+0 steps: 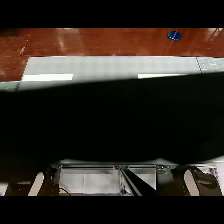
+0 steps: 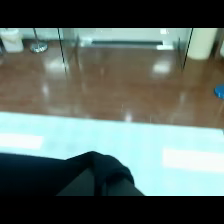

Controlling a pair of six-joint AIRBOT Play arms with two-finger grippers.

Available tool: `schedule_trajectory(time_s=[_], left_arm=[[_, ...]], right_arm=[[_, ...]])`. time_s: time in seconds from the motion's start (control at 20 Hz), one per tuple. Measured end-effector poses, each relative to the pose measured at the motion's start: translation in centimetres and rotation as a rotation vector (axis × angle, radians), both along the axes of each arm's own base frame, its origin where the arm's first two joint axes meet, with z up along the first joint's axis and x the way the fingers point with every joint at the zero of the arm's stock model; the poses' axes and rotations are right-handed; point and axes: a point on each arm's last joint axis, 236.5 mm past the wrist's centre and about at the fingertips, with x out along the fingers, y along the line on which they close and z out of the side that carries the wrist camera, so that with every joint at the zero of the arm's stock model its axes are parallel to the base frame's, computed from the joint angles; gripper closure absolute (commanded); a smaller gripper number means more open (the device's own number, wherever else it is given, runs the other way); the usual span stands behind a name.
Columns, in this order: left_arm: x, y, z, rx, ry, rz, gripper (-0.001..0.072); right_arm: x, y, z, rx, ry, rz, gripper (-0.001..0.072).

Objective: Fold the shirts.

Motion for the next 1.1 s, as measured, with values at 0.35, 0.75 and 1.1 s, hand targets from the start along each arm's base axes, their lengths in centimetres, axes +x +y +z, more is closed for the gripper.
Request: schedule_trajectory(time_s=[0.35,0.75,1.1], left_arm=[[9.9,1.7,-12.7,-0.075,0.438,0.059,0.0690],[26.6,0.7,-28.7,-0.087,0.809,0.050,0.0689],[38.9,-2.5,-40.9,-0.228,0.983,-0.012,0.0690]], right_arm=[[5.9,-0.5,-9.7,0.123,0.269,0.030,0.0681],[19.9,-1.4,-22.2,0.303,0.516,0.118,0.0681],[32.7,-1.8,-34.4,0.453,0.684,0.123,0.0681]])
